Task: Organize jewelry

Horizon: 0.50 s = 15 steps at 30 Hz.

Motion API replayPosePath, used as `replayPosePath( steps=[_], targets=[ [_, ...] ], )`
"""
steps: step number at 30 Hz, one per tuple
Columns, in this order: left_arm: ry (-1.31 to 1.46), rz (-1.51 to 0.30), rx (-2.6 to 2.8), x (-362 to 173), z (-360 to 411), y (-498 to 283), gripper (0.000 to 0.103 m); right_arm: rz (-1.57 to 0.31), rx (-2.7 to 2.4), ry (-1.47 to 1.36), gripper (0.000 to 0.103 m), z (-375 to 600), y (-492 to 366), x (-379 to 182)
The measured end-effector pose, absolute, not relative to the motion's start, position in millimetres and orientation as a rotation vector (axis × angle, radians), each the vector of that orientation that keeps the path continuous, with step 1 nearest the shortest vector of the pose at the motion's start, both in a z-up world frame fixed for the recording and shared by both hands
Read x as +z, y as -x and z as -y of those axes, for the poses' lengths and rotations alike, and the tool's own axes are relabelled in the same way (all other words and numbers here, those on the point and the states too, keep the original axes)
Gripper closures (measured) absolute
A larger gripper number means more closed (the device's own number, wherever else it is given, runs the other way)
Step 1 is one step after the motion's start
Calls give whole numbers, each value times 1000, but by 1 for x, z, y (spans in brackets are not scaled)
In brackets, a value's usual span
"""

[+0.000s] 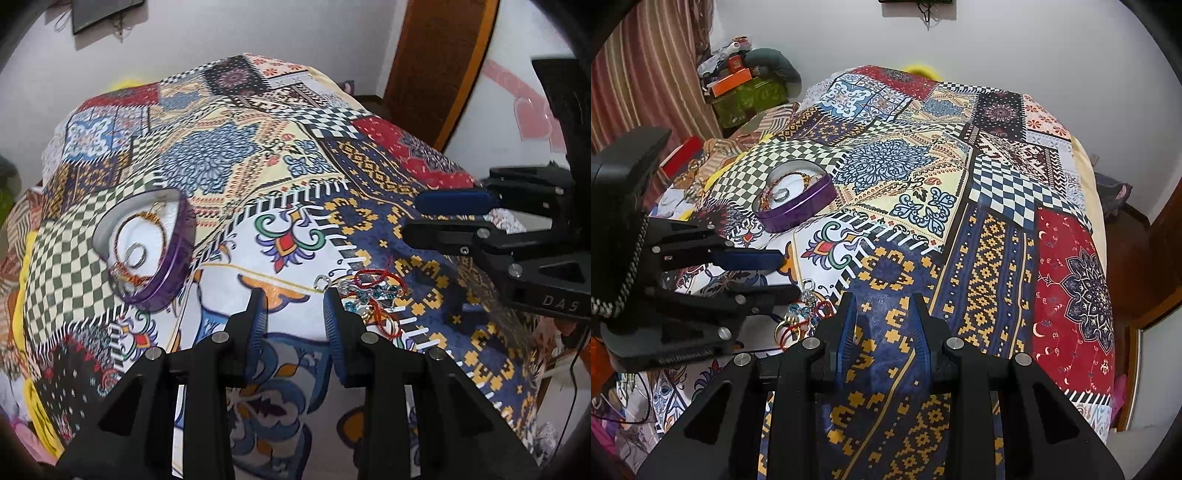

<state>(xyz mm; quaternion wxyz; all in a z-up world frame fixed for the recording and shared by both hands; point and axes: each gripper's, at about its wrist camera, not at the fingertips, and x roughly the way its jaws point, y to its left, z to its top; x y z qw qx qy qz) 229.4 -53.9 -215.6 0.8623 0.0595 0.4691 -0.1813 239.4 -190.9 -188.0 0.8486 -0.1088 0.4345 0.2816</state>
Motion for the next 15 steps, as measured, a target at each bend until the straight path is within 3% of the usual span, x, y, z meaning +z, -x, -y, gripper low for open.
replayPosePath(
  steps=[6,12,15],
  targets=[
    [-134,-974,-407,-219,61,-234,73,-905,598,241,77,188,-241,-188],
    [-95,-977,-422,-222,61,-240,92,-908,616,236,77,187,-241,-188],
    [-79,-976,-422,-221,59,-240,95,-915,615,229,77,188,-243,-190]
  ],
)
